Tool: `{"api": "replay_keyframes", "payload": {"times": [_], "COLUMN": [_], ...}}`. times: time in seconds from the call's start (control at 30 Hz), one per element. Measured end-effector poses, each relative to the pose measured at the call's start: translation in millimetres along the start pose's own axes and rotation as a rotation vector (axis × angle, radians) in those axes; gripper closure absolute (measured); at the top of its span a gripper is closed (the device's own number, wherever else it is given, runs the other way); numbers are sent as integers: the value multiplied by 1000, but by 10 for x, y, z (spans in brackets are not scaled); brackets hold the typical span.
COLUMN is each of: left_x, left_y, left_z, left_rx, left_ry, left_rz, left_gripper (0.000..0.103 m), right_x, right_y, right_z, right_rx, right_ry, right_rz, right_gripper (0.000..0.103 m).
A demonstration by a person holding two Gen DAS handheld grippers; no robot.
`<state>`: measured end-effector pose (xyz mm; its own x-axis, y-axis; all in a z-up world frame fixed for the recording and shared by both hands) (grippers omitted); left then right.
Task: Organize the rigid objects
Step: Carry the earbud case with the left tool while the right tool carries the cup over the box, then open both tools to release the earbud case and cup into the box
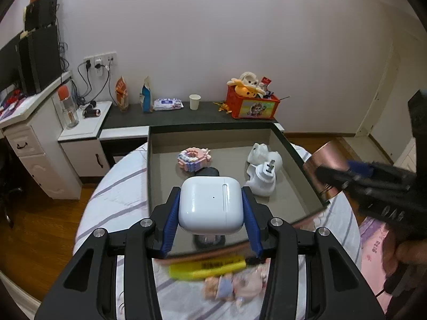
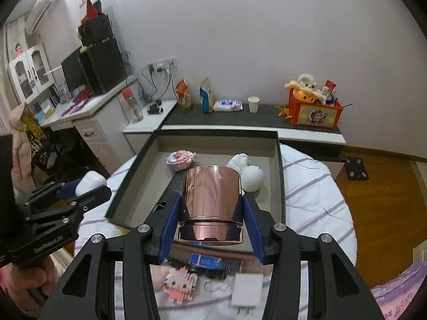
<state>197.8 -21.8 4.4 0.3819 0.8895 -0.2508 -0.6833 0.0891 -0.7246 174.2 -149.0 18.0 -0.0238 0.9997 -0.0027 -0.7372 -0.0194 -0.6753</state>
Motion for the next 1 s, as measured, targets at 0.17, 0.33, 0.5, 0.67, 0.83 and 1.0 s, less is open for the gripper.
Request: {"api": "replay_keyframes", "payload": {"times": [0.17, 0.33, 0.5, 0.67, 0.83, 1.0], "left_x": [-11, -5, 2, 15, 20, 64], "left_y": [-20, 45, 110, 160, 173, 176], "left_z": [-320, -597, -773, -840, -800, -686], "left_rx": [40, 90, 128, 156, 145, 130], "left_ry": [-5, -11, -27, -46, -97, -119], "left_rz": [21, 30, 23, 15, 1, 12], "left_gripper": [58, 58, 58, 58, 26, 9], "right_x": [-39, -86, -111, -110, -160, -213], "right_y": [66, 192, 229, 231, 199, 164], "right_z": [-461, -705, -767, -780, -705, -607], "right_rx": [94, 157, 173, 182, 143, 121], "right_ry": [-4, -5, -1, 9, 25, 34], "right_rz": [1, -1, 3, 10, -15, -26], "right_gripper": [55, 55, 55, 54, 22, 22]}}
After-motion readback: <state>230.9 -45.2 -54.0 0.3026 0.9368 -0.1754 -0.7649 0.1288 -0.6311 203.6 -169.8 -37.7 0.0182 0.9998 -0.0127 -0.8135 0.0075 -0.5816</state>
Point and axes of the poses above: each gripper's, at about its wrist camera, not at the fingertips, and z roughly against the way its jaws point, x to its left, y to its underside, the point moved 4 cm from there along -z, roughly the way its jaws point, and after that the axes turned 9 degrees about y, right-handed, at the moved point
